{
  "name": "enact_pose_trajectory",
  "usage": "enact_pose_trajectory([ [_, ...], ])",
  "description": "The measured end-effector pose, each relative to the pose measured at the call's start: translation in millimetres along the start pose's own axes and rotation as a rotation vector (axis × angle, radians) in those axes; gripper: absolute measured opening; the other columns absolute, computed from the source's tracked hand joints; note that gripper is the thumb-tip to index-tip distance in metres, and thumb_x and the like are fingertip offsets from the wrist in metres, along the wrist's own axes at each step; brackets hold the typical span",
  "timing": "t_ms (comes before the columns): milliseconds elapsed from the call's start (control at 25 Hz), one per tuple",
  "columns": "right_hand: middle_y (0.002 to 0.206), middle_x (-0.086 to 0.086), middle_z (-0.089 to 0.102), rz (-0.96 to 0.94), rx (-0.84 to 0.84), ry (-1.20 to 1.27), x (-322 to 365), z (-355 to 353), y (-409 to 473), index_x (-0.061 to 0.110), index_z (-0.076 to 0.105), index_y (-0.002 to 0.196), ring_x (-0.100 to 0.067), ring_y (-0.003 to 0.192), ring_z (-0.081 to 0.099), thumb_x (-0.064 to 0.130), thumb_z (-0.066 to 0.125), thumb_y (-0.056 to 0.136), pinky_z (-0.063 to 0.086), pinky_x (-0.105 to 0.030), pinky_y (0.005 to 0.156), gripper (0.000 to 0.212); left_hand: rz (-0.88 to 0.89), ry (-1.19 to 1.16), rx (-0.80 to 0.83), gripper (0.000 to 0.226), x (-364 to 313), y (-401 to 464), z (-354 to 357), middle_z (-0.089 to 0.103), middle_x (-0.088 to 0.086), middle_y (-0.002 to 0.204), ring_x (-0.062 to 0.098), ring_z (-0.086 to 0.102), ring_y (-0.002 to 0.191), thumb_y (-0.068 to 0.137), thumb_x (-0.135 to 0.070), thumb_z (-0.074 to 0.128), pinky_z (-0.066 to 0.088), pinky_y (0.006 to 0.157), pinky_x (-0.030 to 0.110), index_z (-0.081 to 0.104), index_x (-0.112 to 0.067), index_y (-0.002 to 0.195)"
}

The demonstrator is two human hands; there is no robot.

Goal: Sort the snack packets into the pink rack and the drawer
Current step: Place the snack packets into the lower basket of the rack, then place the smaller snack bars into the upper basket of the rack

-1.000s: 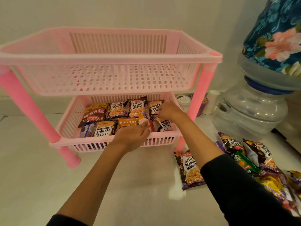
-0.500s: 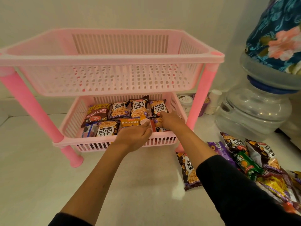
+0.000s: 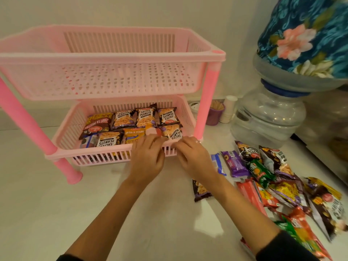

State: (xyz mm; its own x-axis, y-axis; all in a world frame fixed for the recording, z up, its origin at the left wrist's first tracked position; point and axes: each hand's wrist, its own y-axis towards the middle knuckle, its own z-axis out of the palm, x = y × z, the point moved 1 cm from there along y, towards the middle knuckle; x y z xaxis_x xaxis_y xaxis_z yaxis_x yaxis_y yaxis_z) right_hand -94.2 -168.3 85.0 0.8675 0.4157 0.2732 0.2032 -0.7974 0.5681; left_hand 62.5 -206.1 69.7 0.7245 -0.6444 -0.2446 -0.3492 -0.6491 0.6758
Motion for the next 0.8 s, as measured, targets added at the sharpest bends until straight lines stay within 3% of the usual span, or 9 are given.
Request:
enact_pose_trajectory([
  [80,0.094,-0.007,0.067,0.067,-0.047,-0.023,-14.0,-9.8,-42.3,0.009,0.068,0.095,-0.025,0.087,0.060,0.007,0.060,0.084,0.049,-0.032,0.075,0.014,-0.045,-0.141,0.038,0.028,-33.7,-19.8,12.3,0.063,0.006,0.100,0.021,0.057,0.087,0.083,-0.015,0.050,0.045,0.072,0.029,0.066,-0.009,0.105],
  [160,0.099,-0.007,0.065,0.267,0.000,-0.034,-39.2,-15.7,-73.6,0.010,0.067,0.100,-0.026,0.092,0.059,0.003,0.059,0.084,0.047,-0.033,0.078,0.019,-0.229,-0.240,0.196,0.024,-67.7,-33.4,32.0,0.060,0.005,0.103,0.022,0.058,0.087,0.087,-0.018,0.051,0.048,0.068,0.030,0.062,-0.013,0.108],
  [280,0.121,-0.016,0.055,0.574,0.160,-0.066,-77.6,-16.6,-97.6,0.008,0.056,0.123,-0.033,0.111,0.052,0.009,0.053,0.091,0.042,-0.037,0.090,0.032,-0.592,-0.198,0.561,0.047,-106.3,-35.9,72.6,0.049,0.012,0.124,0.033,0.049,0.112,0.091,-0.040,0.049,0.045,0.089,0.041,0.043,-0.013,0.130],
  [360,0.132,-0.020,0.047,0.680,0.283,-0.038,-94.4,-15.3,-97.2,0.011,0.045,0.135,-0.035,0.119,0.047,0.017,0.050,0.094,0.041,-0.038,0.095,0.041,-0.767,-0.216,0.703,0.071,-125.1,-30.1,92.8,0.039,0.015,0.133,0.036,0.041,0.121,0.087,-0.052,0.050,0.040,0.096,0.045,0.026,-0.012,0.140],
  [480,0.133,-0.025,0.046,0.719,0.404,0.039,-109.8,-8.9,-82.1,0.012,0.040,0.138,-0.038,0.123,0.044,0.021,0.047,0.095,0.040,-0.041,0.098,0.044,-0.851,-0.118,0.718,0.093,-137.5,-26.6,112.8,0.030,0.015,0.138,0.034,0.036,0.124,0.078,-0.059,0.058,0.039,0.096,0.047,0.012,-0.013,0.145],
  [560,0.128,-0.025,0.051,0.758,0.460,0.042,-117.9,-2.8,-74.5,0.004,0.040,0.132,-0.039,0.118,0.047,0.021,0.049,0.094,0.042,-0.041,0.092,0.042,-0.846,-0.036,0.713,0.097,-138.7,-29.7,117.9,0.032,0.014,0.135,0.034,0.037,0.123,0.074,-0.052,0.065,0.042,0.093,0.047,0.011,-0.012,0.144],
  [680,0.122,-0.023,0.056,0.879,0.451,0.058,-123.5,3.3,-66.9,0.002,0.038,0.122,-0.039,0.111,0.055,0.018,0.055,0.089,0.044,-0.037,0.079,0.041,-0.784,-0.064,0.641,0.085,-133.5,-35.9,117.0,0.040,0.015,0.128,0.036,0.047,0.114,0.075,-0.036,0.067,0.047,0.087,0.043,0.020,-0.009,0.140],
  [800,0.114,-0.019,0.060,0.965,0.415,0.112,-120.3,5.3,-63.3,0.007,0.036,0.117,-0.035,0.096,0.060,0.020,0.068,0.078,0.042,-0.027,0.062,0.052,-0.734,-0.185,0.568,0.073,-128.0,-39.7,103.7,0.044,0.014,0.126,0.033,0.054,0.106,0.080,-0.035,0.066,0.049,0.081,0.039,0.028,-0.007,0.136],
])
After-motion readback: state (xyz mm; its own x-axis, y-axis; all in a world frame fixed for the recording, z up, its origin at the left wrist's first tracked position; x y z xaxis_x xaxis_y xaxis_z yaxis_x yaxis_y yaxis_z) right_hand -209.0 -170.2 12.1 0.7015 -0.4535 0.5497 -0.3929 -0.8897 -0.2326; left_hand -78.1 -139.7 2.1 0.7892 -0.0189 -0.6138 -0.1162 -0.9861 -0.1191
